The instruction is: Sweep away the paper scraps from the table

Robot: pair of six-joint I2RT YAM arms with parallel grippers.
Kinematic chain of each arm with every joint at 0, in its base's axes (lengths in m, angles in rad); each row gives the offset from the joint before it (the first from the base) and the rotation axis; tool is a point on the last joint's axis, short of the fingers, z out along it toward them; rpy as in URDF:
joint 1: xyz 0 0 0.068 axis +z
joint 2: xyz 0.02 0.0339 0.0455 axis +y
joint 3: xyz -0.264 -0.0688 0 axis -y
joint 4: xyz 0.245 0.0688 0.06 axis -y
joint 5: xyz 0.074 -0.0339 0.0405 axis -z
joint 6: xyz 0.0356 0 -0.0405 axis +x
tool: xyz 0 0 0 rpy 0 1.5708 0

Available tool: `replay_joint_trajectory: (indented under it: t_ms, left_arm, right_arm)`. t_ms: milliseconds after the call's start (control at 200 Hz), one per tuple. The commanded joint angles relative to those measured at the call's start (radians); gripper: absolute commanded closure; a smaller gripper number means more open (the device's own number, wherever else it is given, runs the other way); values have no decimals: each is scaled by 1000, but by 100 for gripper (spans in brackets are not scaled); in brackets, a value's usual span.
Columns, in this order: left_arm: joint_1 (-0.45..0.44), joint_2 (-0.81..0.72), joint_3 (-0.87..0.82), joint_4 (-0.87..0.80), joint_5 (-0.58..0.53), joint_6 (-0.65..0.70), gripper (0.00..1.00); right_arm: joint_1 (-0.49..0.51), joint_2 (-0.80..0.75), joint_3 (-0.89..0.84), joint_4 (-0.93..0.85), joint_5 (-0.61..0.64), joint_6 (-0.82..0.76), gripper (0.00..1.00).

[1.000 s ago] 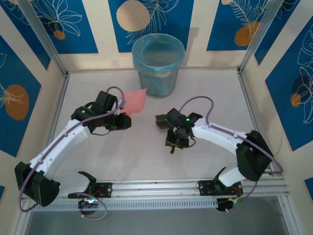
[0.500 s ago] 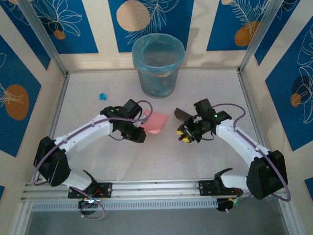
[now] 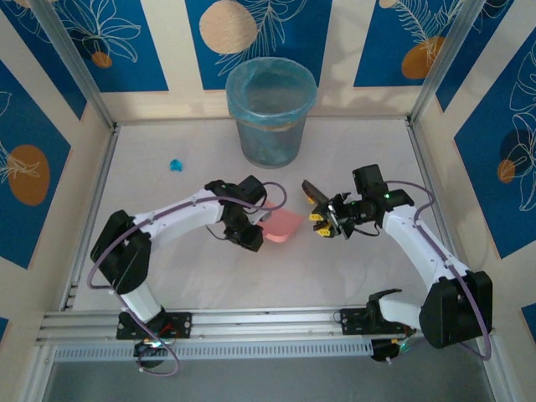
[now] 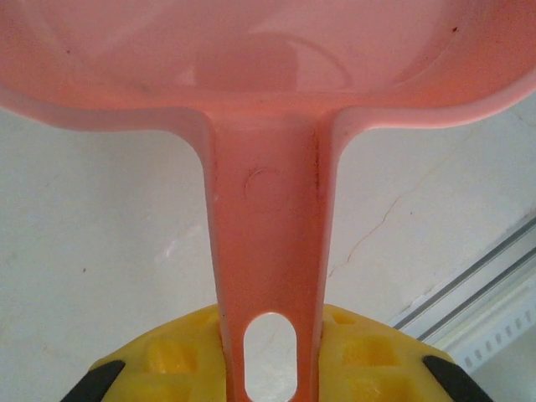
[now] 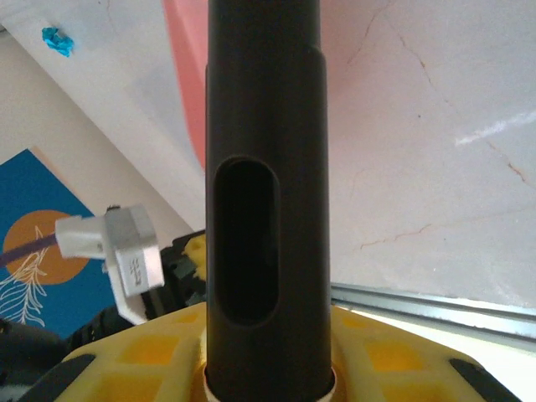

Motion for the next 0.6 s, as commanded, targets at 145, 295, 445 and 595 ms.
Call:
replay_joint_trajectory:
  t_ms: [145,295,445,595]
  left_arm:
    - [-37,80,89,-63,-53,100,100]
    - [-48,114,117,-66,-78,128,100]
    - [-63,158,162,-64,-82,140,100]
    - [-79,199,202,-61,-91,147,100]
  right_arm:
    - [-80,-61,77,-120,-38,-70,100]
    - [-128,-63,83,-124,-66,-75,100]
    - [-161,-56,85,-119,-98,-84,100]
    - [-201,-41,141,-224,2,-174,100]
